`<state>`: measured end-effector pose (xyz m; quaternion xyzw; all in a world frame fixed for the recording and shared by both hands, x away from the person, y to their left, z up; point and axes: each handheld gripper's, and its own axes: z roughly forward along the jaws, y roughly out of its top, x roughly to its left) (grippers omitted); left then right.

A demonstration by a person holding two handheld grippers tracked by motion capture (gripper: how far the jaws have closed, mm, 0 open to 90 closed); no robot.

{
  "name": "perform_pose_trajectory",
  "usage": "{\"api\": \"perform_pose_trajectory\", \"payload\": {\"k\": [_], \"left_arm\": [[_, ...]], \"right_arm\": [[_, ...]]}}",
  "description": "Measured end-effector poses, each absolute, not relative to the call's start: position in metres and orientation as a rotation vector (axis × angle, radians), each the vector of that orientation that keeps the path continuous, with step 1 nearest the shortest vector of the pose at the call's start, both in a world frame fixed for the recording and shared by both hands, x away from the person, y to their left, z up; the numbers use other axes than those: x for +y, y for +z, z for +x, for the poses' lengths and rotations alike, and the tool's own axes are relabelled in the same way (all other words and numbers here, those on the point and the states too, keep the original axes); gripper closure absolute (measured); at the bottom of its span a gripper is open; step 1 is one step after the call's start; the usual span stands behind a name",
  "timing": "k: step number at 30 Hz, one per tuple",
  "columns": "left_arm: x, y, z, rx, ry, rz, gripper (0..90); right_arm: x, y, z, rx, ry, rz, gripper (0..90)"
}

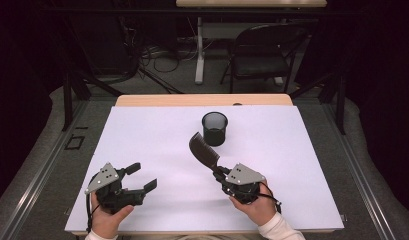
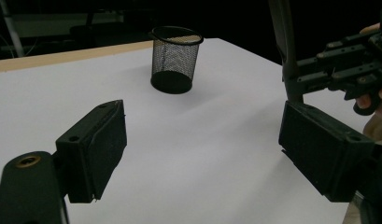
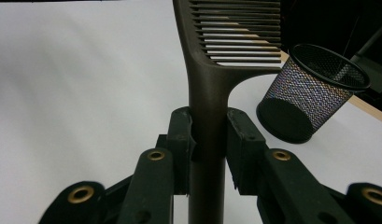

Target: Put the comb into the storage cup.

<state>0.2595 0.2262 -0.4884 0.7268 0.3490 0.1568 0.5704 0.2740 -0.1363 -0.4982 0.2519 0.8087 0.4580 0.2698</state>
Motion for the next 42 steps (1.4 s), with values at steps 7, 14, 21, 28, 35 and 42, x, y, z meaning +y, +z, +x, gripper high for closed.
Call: {"api": "perform_pose_trajectory", "payload": {"k": [7, 14, 21, 28, 35, 42], "left_arm": [[0.221, -0.481, 0.264, 0.816, 0.350, 1.696, 15.5], [0.211, -0.477, 0.268, 0.801, 0.335, 1.722, 16.4], [0.200, -0.468, 0.272, 0.791, 0.295, 1.728, 17.8], [0.187, -0.465, 0.276, 0.797, 0.249, 1.737, 24.8], [0.176, -0.461, 0.278, 0.797, 0.219, 1.721, 30.4], [0.170, -0.458, 0.281, 0.807, 0.166, 1.710, 34.5]], "right_arm": [[-0.132, -0.500, 0.271, 2.177, 1.237, 0.662, 72.7], [-0.131, -0.500, 0.271, 2.164, 1.241, 0.652, 72.7], [-0.132, -0.499, 0.270, 2.152, 1.245, 0.658, 72.7], [-0.132, -0.500, 0.270, 2.144, 1.246, 0.652, 72.7], [-0.132, -0.500, 0.269, 2.139, 1.243, 0.651, 72.7], [-0.131, -0.500, 0.268, 2.139, 1.235, 0.638, 72.7]]}}
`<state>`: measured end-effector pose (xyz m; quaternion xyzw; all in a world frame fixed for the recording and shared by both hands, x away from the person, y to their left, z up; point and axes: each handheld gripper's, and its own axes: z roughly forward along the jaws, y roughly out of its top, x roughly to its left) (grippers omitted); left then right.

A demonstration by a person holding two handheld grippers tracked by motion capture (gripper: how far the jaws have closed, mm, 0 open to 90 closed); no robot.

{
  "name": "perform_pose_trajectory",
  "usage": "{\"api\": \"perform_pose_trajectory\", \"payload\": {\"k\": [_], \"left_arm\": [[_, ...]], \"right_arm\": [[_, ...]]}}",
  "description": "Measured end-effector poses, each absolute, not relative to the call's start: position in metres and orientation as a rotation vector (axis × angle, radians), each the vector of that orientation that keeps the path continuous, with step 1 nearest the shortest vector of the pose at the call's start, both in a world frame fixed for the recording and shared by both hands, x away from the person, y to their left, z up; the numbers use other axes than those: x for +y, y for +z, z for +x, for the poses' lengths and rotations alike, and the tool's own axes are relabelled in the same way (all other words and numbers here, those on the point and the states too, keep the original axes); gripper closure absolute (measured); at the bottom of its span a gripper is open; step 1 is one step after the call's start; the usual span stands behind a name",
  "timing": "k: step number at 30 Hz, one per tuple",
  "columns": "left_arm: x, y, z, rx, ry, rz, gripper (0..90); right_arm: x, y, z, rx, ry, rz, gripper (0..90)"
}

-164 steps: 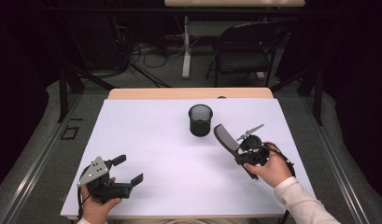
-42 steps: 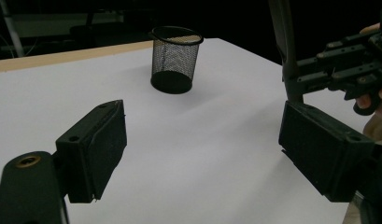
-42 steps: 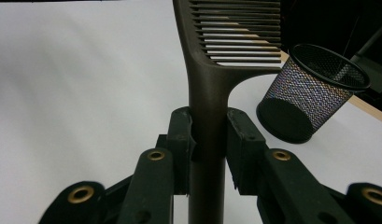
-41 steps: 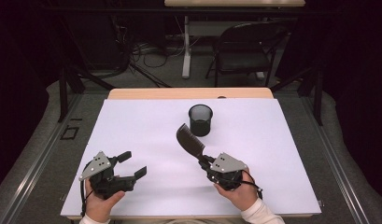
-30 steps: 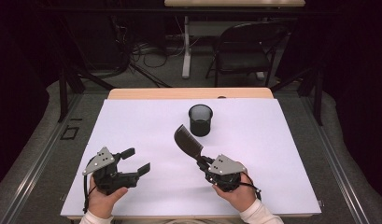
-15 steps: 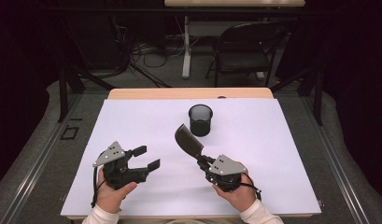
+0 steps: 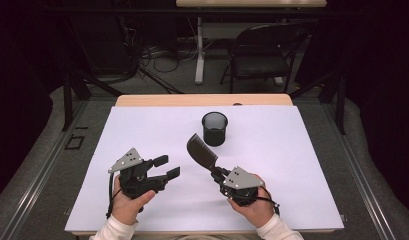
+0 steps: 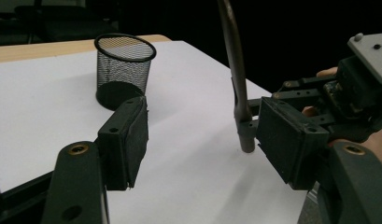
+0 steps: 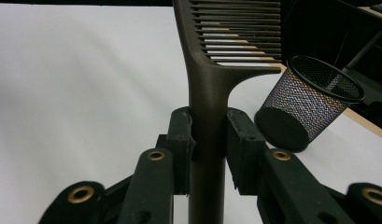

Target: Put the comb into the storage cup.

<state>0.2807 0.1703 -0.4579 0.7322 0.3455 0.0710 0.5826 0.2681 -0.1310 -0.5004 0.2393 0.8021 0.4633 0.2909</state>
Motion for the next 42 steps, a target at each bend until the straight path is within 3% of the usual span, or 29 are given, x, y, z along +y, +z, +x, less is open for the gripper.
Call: {"api": "perform_pose_trajectory", "payload": {"k": [42], "left_arm": [[0.142, -0.450, 0.298, 0.933, -0.043, 1.574, 50.9]], "right_arm": [[-0.129, -0.501, 0.266, 2.131, 1.229, 0.628, 72.7]]}}
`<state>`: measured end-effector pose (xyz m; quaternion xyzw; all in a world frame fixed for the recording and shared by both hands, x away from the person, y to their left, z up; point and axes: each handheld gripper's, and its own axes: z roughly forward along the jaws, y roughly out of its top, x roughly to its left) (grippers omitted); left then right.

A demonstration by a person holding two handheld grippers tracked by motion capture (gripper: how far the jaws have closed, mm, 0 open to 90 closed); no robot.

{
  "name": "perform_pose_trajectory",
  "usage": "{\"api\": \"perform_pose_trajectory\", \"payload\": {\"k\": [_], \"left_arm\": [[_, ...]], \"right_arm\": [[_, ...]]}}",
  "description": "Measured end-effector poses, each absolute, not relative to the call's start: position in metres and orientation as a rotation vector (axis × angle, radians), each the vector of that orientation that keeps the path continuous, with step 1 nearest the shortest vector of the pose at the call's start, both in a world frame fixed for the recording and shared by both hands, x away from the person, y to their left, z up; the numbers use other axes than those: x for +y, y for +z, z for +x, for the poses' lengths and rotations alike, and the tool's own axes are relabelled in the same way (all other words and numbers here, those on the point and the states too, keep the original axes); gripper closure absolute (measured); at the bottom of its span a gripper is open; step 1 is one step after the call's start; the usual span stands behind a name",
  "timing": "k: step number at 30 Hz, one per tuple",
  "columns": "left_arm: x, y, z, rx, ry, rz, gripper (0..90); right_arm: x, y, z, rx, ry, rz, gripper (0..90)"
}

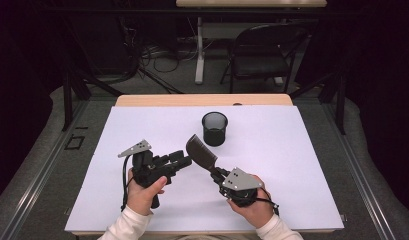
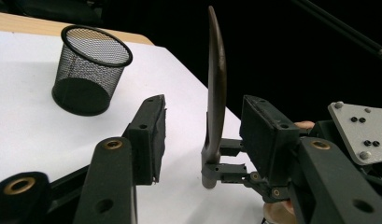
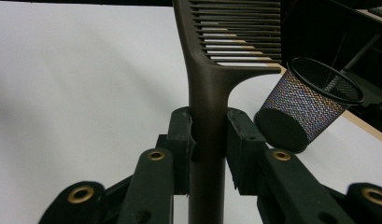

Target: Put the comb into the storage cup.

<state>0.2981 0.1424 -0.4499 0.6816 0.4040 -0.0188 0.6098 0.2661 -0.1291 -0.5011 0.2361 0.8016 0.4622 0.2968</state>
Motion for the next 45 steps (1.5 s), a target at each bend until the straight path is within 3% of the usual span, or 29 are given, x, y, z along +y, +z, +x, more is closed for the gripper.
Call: {"api": "perform_pose_trajectory", "payload": {"k": [15, 45], "left_arm": [[0.124, -0.449, 0.300, 0.922, -0.073, 1.596, 60.2], [0.114, -0.452, 0.303, 0.951, -0.050, 1.564, 69.7]], "right_arm": [[-0.129, -0.501, 0.266, 2.136, 1.232, 0.625, 72.7], [-0.129, -0.501, 0.265, 2.130, 1.243, 0.625, 72.7]]}}
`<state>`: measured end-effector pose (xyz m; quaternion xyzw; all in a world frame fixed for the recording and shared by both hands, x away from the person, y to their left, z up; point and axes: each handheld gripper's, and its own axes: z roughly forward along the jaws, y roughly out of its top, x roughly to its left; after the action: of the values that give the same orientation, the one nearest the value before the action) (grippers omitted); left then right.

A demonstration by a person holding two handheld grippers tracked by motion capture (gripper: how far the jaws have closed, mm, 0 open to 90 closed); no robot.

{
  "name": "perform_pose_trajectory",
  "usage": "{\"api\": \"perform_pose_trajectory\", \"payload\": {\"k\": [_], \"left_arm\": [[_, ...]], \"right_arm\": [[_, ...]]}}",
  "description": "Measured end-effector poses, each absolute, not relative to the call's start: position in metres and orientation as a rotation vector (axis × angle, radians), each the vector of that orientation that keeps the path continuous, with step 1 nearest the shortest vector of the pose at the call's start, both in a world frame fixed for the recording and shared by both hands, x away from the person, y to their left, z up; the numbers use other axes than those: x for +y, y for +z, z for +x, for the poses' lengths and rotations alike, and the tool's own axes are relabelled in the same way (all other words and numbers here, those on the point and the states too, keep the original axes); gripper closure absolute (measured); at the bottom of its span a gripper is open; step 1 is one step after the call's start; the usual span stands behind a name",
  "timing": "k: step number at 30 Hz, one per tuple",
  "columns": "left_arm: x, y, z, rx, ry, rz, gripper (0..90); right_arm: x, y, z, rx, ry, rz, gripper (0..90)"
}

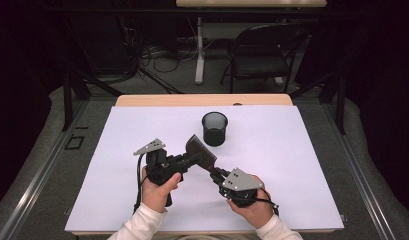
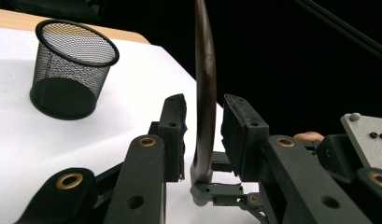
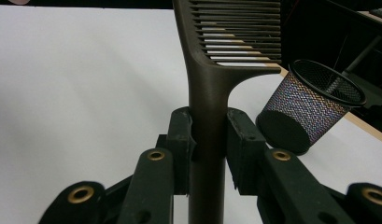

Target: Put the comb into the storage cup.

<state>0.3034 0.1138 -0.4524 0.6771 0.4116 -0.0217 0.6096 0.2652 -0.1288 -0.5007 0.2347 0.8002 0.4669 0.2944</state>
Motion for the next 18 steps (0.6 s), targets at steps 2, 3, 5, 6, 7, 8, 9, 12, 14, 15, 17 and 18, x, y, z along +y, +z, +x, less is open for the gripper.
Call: {"api": "perform_pose_trajectory", "payload": {"k": [2, 3, 5, 6, 7, 8, 9, 12, 14, 15, 17, 18], "left_arm": [[0.1138, -0.4526, 0.3035, 0.952, -0.046, 1.565, 70.4], [0.1136, -0.4528, 0.3034, 0.953, -0.044, 1.563, 70.5], [0.1135, -0.4529, 0.3033, 0.952, -0.040, 1.563, 70.9], [0.1135, -0.4529, 0.3032, 0.953, -0.038, 1.561, 71.1], [0.1136, -0.4528, 0.3030, 0.954, -0.036, 1.559, 71.3], [0.1139, -0.4527, 0.3029, 0.952, -0.035, 1.558, 71.4], [0.1139, -0.4526, 0.3028, 0.952, -0.033, 1.557, 71.7], [0.1142, -0.4524, 0.3025, 0.954, -0.030, 1.551, 72.7], [0.1146, -0.4522, 0.3026, 0.957, -0.031, 1.548, 73.3], [0.1149, -0.4521, 0.3026, 0.957, -0.032, 1.545, 73.3], [0.1156, -0.4517, 0.3026, 0.959, -0.024, 1.541, 73.5], [0.1165, -0.4514, 0.3027, 0.961, -0.021, 1.539, 73.9]], "right_arm": [[-0.1288, -0.5007, 0.2652, 2.130, 1.242, 0.624, 72.7], [-0.1288, -0.5008, 0.2651, 2.130, 1.241, 0.624, 72.7], [-0.1289, -0.5009, 0.2653, 2.130, 1.240, 0.624, 72.7], [-0.1289, -0.5009, 0.2653, 2.129, 1.240, 0.624, 72.7], [-0.1290, -0.5010, 0.2653, 2.130, 1.240, 0.625, 72.7], [-0.1289, -0.5010, 0.2652, 2.129, 1.240, 0.624, 72.7], [-0.1289, -0.5010, 0.2649, 2.129, 1.240, 0.624, 72.7], [-0.1285, -0.5012, 0.2645, 2.131, 1.238, 0.620, 72.7], [-0.1281, -0.5016, 0.2644, 2.135, 1.235, 0.618, 72.7], [-0.1279, -0.5019, 0.2645, 2.135, 1.235, 0.616, 72.7], [-0.1276, -0.5023, 0.2643, 2.136, 1.235, 0.615, 72.7], [-0.1273, -0.5024, 0.2642, 2.137, 1.235, 0.614, 72.7]]}}
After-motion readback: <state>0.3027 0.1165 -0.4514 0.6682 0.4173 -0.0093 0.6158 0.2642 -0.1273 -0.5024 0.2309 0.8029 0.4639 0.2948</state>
